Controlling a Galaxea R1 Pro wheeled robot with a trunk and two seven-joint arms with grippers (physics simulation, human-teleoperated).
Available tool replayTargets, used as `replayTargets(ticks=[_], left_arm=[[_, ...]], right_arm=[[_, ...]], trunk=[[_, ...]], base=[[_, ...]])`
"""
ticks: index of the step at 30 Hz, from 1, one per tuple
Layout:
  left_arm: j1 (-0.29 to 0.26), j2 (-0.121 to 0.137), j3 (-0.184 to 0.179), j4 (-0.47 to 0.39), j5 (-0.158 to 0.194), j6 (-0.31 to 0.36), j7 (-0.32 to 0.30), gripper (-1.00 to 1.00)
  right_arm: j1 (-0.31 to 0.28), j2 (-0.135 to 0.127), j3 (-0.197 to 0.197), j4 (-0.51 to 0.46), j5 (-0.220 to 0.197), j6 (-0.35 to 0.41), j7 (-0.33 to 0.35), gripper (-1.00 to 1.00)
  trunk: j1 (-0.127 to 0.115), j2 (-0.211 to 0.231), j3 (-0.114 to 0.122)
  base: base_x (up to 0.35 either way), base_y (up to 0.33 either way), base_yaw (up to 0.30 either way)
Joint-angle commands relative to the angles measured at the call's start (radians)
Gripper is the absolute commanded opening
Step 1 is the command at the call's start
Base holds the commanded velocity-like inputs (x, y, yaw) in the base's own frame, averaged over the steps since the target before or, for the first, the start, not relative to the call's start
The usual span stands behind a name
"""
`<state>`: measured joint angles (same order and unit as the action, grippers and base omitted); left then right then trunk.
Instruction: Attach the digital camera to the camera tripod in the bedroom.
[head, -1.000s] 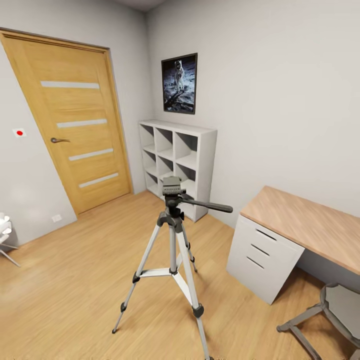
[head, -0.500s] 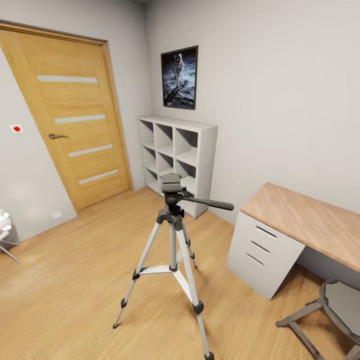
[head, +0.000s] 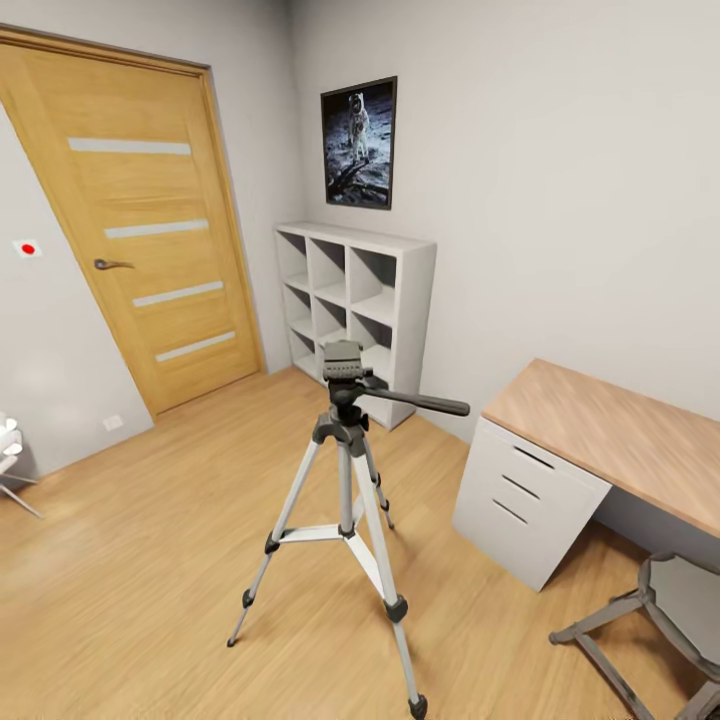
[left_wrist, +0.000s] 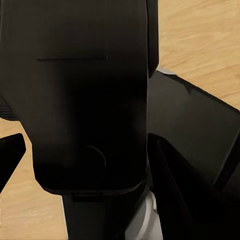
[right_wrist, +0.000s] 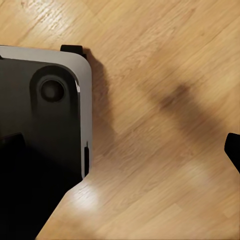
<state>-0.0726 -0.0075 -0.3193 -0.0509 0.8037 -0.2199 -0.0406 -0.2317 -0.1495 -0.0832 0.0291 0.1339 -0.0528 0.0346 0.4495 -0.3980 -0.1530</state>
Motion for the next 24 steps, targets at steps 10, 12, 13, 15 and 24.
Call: replayTargets(ticks=[10, 12, 13, 15, 24], left_arm=[[-0.001, 0.0, -0.006, 0.002, 0.008, -0.004, -0.004, -1.0], [-0.001, 0.0, -0.007, 0.002, 0.008, -0.004, -0.004, -1.0], [-0.001, 0.0, -0.006, 0.002, 0.008, -0.004, -0.004, -1.0], [-0.001, 0.0, -0.007, 0.002, 0.008, -0.004, -0.004, -1.0], [-0.001, 0.0, -0.006, 0.002, 0.008, -0.004, -0.004, -1.0]], right_arm=[[-0.001, -0.001, -0.008, 0.003, 0.01, -0.007, 0.003, 1.0], [-0.001, -0.001, -0.009, 0.003, 0.01, -0.007, 0.003, 1.0], [-0.001, -0.001, -0.009, 0.003, 0.01, -0.007, 0.003, 1.0], [-0.001, -0.001, -0.009, 0.003, 0.01, -0.008, 0.003, 1.0], [-0.001, -0.002, -0.009, 0.003, 0.01, -0.012, 0.004, 1.0]], trunk=[[0.0, -0.002, -0.018], [0.0, -0.002, -0.021], [0.0, -0.002, -0.023], [0.0, -0.002, -0.026], [0.0, -0.002, -0.04]], base=[[0.0, 0.0, 0.0], [0.0, 0.0, 0.0], [0.0, 0.0, 0.0], [0.0, 0.0, 0.0], [0.0, 0.0, 0.0]])
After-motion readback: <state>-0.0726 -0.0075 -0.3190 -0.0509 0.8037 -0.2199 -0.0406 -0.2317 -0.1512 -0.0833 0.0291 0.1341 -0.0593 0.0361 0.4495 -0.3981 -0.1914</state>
